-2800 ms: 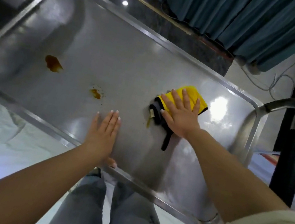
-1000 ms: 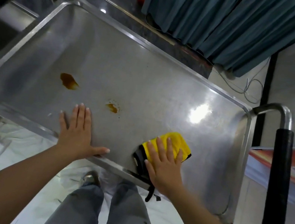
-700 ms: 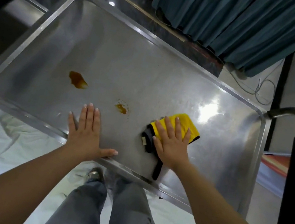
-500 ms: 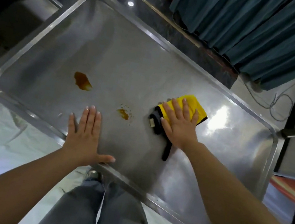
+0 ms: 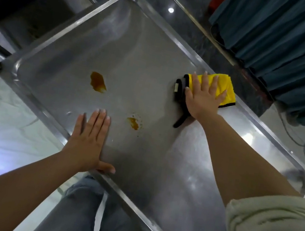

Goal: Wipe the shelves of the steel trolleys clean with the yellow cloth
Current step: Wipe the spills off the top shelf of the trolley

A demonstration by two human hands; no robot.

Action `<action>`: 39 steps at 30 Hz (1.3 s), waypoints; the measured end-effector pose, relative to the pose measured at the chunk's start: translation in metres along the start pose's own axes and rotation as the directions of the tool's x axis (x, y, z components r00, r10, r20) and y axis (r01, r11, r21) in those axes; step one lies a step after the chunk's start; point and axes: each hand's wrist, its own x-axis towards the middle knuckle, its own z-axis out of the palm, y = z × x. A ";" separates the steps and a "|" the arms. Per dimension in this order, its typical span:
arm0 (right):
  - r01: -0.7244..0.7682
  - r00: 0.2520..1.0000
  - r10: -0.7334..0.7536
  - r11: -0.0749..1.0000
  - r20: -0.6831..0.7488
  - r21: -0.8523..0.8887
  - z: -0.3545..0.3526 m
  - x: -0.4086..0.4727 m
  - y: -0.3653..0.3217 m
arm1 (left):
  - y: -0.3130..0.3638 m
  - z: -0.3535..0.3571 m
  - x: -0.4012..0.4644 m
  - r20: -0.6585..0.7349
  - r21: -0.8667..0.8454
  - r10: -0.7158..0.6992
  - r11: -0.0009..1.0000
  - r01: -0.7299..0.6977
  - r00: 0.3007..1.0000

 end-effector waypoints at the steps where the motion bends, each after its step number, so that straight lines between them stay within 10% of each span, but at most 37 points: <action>1: 0.036 0.999 -0.036 0.999 0.005 -0.005 0.001 -0.005 0.000 | 0.000 0.000 0.000 -0.005 0.001 -0.002 1.000 0.002 1.000; 23: -0.012 0.998 0.005 0.993 -0.056 -0.115 0.069 -0.269 -0.088 | -0.035 0.001 -0.008 -0.189 0.021 0.127 0.992 -0.125 0.974; 39: -0.166 0.985 0.164 0.986 0.051 0.034 0.066 -0.235 -0.193 | -0.126 0.001 -0.005 -0.189 -0.115 -0.015 0.993 -0.007 0.982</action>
